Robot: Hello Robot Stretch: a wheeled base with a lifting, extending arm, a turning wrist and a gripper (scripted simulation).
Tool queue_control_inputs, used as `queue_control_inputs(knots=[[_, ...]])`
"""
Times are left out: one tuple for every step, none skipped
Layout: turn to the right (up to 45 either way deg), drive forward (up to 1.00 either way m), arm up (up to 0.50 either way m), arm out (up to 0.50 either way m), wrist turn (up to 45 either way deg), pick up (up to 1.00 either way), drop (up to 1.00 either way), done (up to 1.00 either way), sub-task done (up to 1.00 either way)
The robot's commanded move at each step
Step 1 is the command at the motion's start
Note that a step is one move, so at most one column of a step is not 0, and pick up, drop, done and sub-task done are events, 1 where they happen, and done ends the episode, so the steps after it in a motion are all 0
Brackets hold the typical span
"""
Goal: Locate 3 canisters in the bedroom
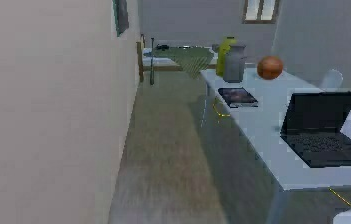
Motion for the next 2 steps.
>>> queue_control_inputs(knots=[[0.0,1.00,0.00,0.00,0.0,0.00,0.00,0.00,0.00],[0.0,0.20,0.00,0.00,0.0,0.00,0.00,0.00,0.00]])
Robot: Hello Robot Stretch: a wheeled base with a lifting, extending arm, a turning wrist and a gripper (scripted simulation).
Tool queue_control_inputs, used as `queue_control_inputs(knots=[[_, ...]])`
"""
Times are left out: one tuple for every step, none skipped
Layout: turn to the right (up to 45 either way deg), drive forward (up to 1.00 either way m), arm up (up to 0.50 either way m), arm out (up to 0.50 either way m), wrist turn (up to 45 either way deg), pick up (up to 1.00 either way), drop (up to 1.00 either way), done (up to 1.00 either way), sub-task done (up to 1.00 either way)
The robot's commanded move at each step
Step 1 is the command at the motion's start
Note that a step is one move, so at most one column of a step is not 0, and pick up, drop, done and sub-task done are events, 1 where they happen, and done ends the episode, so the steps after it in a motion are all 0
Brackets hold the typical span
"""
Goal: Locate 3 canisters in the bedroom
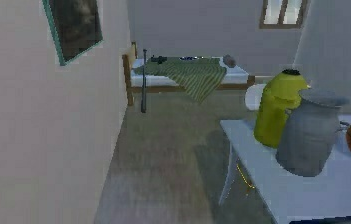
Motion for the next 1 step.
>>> queue_control_inputs(knots=[[36.0,0.00,0.00,0.00,0.0,0.00,0.00,0.00,0.00]])
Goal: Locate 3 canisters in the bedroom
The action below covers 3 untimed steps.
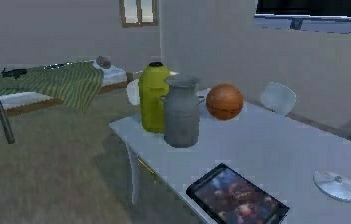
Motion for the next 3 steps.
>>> queue_control_inputs(knots=[[0.0,0.00,0.00,0.00,0.0,0.00,0.00,0.00,1.00],[-6.0,0.00,0.00,0.00,0.0,0.00,0.00,0.00,0.00],[0.0,0.15,0.00,0.00,0.0,0.00,0.00,0.00,0.00]])
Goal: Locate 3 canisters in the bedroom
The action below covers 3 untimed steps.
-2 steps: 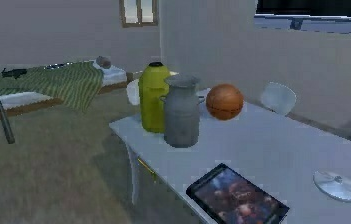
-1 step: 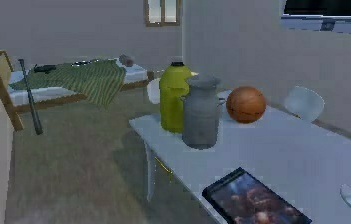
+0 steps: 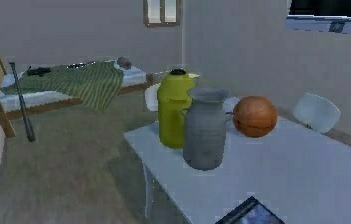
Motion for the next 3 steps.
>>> queue_control_inputs(knots=[[0.0,0.00,0.00,0.00,0.0,0.00,0.00,0.00,1.00],[-39.0,0.00,0.00,0.00,0.0,0.00,0.00,0.00,0.00],[0.0,1.00,0.00,0.00,0.0,0.00,0.00,0.00,0.00]])
